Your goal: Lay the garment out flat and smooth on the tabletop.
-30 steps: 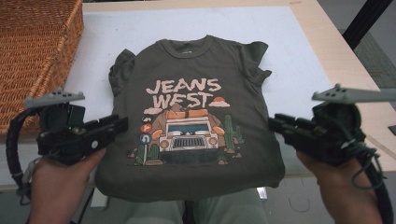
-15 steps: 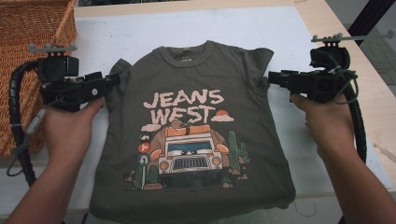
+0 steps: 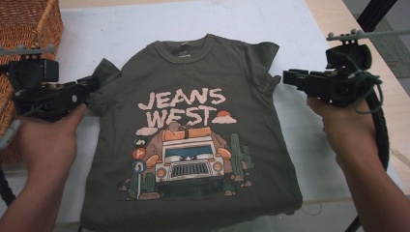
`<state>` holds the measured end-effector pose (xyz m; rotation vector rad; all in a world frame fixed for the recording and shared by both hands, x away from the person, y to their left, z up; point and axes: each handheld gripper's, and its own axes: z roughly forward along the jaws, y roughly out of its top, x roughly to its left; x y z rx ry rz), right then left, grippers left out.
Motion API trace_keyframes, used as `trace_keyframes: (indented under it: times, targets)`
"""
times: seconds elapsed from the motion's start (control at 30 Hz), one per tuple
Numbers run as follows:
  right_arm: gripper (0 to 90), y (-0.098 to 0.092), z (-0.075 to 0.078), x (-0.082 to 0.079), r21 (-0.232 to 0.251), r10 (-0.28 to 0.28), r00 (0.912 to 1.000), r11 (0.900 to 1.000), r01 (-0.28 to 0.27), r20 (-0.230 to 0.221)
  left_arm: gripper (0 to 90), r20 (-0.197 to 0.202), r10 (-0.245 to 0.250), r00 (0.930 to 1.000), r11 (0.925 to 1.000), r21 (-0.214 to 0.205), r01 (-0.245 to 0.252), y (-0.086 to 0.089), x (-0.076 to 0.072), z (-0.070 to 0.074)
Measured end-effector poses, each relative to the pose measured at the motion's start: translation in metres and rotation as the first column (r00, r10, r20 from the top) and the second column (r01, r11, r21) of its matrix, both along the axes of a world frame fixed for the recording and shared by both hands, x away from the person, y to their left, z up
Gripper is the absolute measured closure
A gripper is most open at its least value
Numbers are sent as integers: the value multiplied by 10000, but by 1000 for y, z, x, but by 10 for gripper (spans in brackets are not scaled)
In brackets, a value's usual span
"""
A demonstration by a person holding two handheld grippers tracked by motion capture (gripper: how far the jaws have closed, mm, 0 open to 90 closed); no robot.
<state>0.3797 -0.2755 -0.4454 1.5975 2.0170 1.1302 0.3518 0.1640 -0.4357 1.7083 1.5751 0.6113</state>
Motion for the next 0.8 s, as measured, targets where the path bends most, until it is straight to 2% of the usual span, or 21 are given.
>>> trace_keyframes:
  times: [0.1, 0.2, 0.23, 0.27, 0.3, 0.33, 0.4, 0.43, 0.47, 0.5, 0.53, 0.67, 0.73, 0.8]
  targets:
    - [597, 5, -2, 5, 481, -205, 9998, 9986, 201, 87, 881, -48, 143, 9999, 9999, 60, -143, 2, -12, -1]
    - [596, 8, 1, 8, 730, -695, 9951, 9953, 643, 704, 881, -37, 325, 9995, 9993, -158, -325, 3, -27, -4]
    - [621, 7, 5, 11, 1069, -1017, 9905, 9900, 916, 930, 879, -36, 340, 9994, 9991, -234, -341, 3, -32, -5]
    - [653, 9, 7, 14, 959, -749, 9934, 9932, 664, 871, 877, -34, 317, 9995, 9992, -227, -318, 2, -37, -8]
    - [653, 9, 7, 14, 959, -749, 9934, 9932, 664, 871, 877, -56, 294, 9996, 9994, -180, -295, 1, -39, -10]
    - [648, 12, 7, 16, 817, -491, 9970, 9957, 442, 596, 873, -130, 253, 9996, 9996, -148, -255, 0, -41, -12]
    - [653, 24, 4, 19, 184, 265, 9996, 9995, -265, 5, 843, -201, 207, 9996, 9997, -133, -210, -1, -41, -13]
    - [682, 36, -1, 17, -699, 590, 9982, 9958, -599, -145, 833, -208, 185, 9996, 9997, -148, -188, -1, -41, -12]
    - [682, 36, -1, 17, -699, 590, 9982, 9958, -599, -145, 833, -248, 148, 9996, 9998, -126, -151, -1, -41, -12]
    - [762, 40, -1, 14, -1259, 575, 9983, 9904, -563, 59, 833, -267, 134, 9996, 9998, -129, -137, 0, -40, -11]
    - [843, 42, -1, 12, -1517, 827, 9964, 9853, -790, 179, 834, -272, 128, 9995, 9998, -146, -132, 0, -40, -10]
    - [871, 42, 4, 5, -2095, 873, 9961, 9743, -826, 133, 876, -116, 90, 9999, 9998, -165, -92, 1, -42, -7]
    - [872, 35, 8, -5, -2239, 564, 9980, 9734, -486, 284, 878, -100, 56, 9999, 9997, -226, -58, 1, -44, -7]
    - [871, 25, 12, -16, -2285, 220, 9997, 9733, -203, 49, 878, -192, -38, 9998, 9990, -448, 30, 0, -47, -7]
